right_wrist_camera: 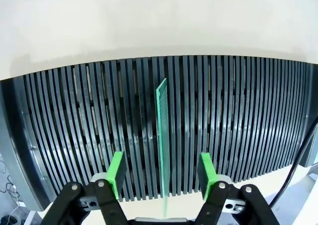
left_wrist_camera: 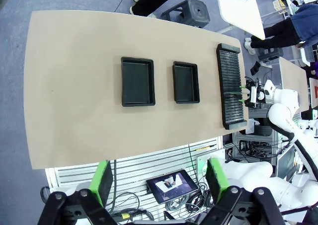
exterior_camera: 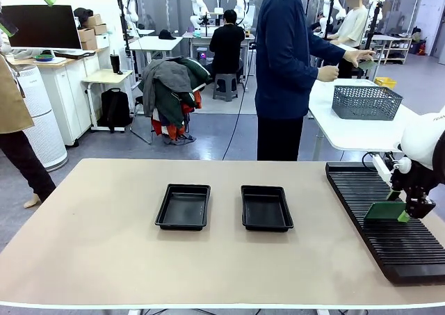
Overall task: Inspect and transfer BCBs to ESD trays.
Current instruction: Pick up the Blank PCB from the PCB Rack and place it in the left ESD tray.
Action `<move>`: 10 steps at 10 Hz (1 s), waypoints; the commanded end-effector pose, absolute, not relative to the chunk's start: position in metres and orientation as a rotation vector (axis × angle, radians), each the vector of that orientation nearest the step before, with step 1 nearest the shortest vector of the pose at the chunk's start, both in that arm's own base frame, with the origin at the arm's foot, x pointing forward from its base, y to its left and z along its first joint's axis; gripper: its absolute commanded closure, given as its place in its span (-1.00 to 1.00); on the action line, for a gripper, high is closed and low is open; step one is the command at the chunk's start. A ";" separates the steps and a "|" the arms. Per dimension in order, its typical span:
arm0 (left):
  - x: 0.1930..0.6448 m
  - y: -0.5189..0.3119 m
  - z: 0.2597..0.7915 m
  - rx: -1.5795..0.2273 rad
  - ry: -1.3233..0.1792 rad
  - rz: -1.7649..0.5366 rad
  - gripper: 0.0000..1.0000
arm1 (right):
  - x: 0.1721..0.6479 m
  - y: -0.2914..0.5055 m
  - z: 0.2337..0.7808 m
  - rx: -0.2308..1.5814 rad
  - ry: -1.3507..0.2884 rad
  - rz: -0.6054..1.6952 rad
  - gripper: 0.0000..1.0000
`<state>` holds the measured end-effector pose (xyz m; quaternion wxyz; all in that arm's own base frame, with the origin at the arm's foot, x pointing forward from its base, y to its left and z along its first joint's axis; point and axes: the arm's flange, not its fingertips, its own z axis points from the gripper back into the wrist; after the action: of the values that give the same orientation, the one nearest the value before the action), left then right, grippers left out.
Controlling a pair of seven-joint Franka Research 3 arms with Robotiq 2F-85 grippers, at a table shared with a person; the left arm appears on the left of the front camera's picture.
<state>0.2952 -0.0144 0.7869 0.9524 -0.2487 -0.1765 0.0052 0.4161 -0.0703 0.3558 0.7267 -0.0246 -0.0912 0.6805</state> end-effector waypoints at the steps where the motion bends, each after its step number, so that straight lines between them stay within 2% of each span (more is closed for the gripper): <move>1: 0.295 -0.014 0.785 -0.508 -0.362 0.013 -1.00 | 0.417 -0.075 0.349 -0.047 -0.228 1.507 -0.40; 2: 0.295 -0.014 0.785 -0.508 -0.362 0.013 -1.00 | 0.419 -0.076 0.351 -0.046 -0.221 1.503 -0.31; 3: 0.295 -0.014 0.785 -0.508 -0.362 0.013 -1.00 | 0.420 -0.075 0.351 -0.039 -0.218 1.504 -0.40; 4: 0.295 -0.014 0.785 -0.508 -0.362 0.013 -1.00 | 0.422 -0.075 0.351 -0.035 -0.212 1.504 -0.18; 5: 0.295 -0.014 0.785 -0.508 -0.362 0.013 -1.00 | 0.423 -0.075 0.352 -0.038 -0.206 1.504 -0.26; 6: 0.295 -0.014 0.785 -0.508 -0.362 0.013 -1.00 | 0.424 -0.074 0.353 -0.039 -0.199 1.503 -0.04; 7: 0.295 -0.014 0.785 -0.508 -0.362 0.013 -1.00 | 0.425 -0.074 0.355 -0.038 -0.197 1.503 -0.12; 8: 0.295 -0.014 0.785 -0.508 -0.362 0.013 -1.00 | 0.427 -0.073 0.355 -0.042 -0.191 1.503 0.10; 9: 0.295 -0.014 0.785 -0.508 -0.362 0.013 -1.00 | 0.428 -0.072 0.357 -0.047 -0.179 1.503 0.02; 10: 0.295 -0.014 0.785 -0.508 -0.362 0.013 -1.00 | 0.430 -0.072 0.357 -0.050 -0.169 1.504 0.25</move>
<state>0.2952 -0.0144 0.7869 0.9524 -0.2487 -0.1765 0.0052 0.4237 -0.0715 0.3571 0.7266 -0.0259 -0.0881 0.6809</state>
